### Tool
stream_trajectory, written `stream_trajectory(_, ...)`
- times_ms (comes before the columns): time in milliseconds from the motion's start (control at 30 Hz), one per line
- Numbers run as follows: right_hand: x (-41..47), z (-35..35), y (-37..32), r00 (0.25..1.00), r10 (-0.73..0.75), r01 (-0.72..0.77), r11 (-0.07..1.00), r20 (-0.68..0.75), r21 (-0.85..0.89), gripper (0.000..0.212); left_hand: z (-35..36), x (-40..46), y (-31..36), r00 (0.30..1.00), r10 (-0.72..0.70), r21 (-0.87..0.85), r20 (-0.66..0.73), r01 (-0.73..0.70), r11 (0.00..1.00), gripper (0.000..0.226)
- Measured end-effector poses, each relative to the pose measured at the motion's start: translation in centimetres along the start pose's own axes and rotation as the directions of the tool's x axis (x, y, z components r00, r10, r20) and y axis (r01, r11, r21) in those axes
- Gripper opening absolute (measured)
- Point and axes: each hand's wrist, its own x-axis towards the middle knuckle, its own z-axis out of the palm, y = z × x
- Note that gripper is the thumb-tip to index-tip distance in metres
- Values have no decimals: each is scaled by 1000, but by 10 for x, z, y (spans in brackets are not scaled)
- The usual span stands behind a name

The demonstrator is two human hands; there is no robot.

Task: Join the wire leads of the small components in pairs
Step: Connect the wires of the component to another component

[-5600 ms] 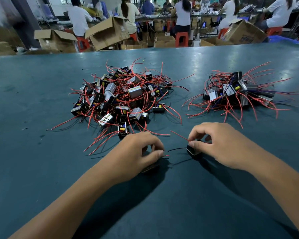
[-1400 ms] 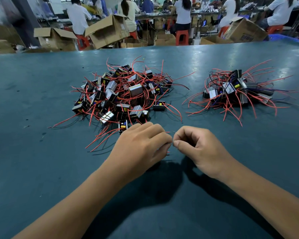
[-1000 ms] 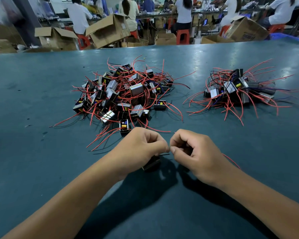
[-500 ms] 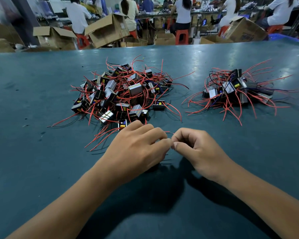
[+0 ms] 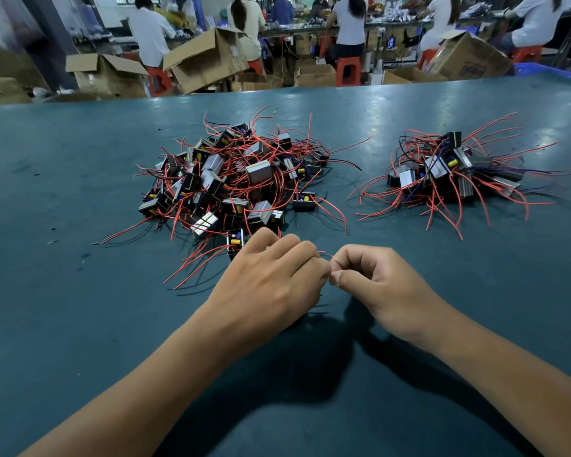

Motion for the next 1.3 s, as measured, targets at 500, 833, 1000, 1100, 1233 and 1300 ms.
stream_trajectory(500,-3,5,4,967,-254,243,883,27,-401,6,3,-3,0,628,-456,-560,631,775,292,15)
stream_trajectory(833,5,-2,5,997,-71,78,975,42,-210,22,0,-5,-5,998,-53,-157,40,59,986,4)
stream_trajectory(1000,4,-2,6,997,-54,63,978,53,-200,10,2,-7,-6,1000,-2,-76,26,4,997,9)
stream_trajectory(1100,5,-3,5,997,-54,63,983,57,-174,10,3,-5,-4,1000,11,-36,24,-10,999,13)
stream_trajectory(1233,4,-3,4,996,-44,55,986,72,-158,9,5,-3,-1,1000,-13,-35,28,13,999,17)
stream_trajectory(1300,2,-2,4,996,-51,64,983,76,-171,8,4,-3,1,991,-94,-150,97,108,983,16)
